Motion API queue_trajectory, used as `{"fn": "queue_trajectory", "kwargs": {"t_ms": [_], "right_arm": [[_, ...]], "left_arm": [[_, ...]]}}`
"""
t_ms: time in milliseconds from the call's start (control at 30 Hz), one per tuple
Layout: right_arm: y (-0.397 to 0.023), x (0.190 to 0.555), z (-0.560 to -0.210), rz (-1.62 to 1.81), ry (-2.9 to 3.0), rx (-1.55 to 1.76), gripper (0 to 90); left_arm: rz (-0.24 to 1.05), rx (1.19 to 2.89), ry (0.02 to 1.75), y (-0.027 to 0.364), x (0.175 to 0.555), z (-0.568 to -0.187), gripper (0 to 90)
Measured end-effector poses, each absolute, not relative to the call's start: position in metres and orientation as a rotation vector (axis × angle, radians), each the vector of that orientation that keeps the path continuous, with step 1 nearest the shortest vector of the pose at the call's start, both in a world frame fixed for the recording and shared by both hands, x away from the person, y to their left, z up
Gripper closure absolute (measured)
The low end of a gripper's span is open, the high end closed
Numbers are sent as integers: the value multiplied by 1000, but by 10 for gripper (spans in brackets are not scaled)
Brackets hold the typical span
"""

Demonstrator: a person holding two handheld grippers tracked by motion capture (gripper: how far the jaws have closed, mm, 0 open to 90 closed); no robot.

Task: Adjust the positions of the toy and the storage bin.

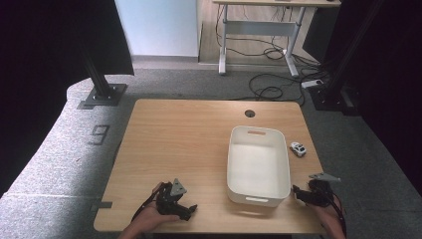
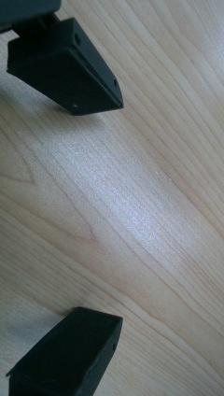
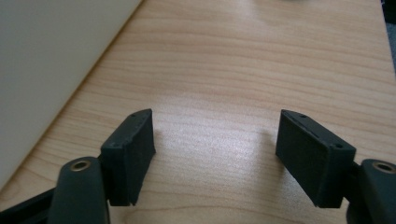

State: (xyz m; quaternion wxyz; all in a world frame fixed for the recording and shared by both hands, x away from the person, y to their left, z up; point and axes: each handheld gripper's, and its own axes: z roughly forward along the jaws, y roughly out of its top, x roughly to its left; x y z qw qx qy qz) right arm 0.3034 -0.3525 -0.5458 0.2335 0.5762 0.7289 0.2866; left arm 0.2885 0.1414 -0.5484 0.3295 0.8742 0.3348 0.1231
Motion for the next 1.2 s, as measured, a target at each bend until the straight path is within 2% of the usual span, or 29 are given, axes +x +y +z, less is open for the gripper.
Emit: {"fn": "queue_trajectory", "kwargs": {"t_ms": [467, 933, 1200], "right_arm": [[-353, 304, -547, 796, 1996, 1609, 234], [-357, 302, -539, 855, 1992, 1622, 281], [-360, 298, -528, 908, 1955, 1614, 267]], "left_arm": [[324, 2283, 880, 141, 288, -549, 3], [326, 2284, 881, 141, 288, -549, 3], [325, 2285, 880, 142, 288, -549, 2]]}}
